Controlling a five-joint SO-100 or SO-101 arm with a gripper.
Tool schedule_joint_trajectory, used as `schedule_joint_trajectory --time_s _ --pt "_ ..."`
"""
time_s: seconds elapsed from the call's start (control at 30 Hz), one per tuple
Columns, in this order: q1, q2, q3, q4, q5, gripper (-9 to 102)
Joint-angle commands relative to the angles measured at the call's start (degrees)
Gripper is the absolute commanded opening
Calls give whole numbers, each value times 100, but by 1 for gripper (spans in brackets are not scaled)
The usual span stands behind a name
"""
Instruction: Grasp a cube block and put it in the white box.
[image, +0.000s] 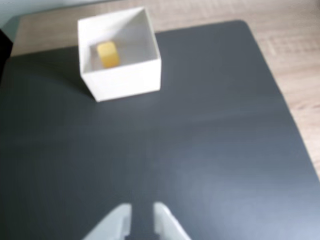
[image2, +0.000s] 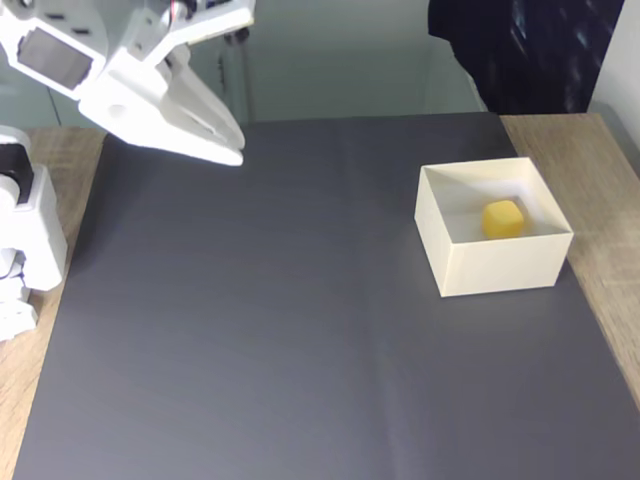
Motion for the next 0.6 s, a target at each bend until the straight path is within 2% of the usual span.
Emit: schedule_joint_trajectory --time_s 0.0,0.2,0.57 --pt "26 281 396 -360 -18 6" --pt "53 888 1547 -800 -97 6" --pt "44 1758 2681 -817 -193 5"
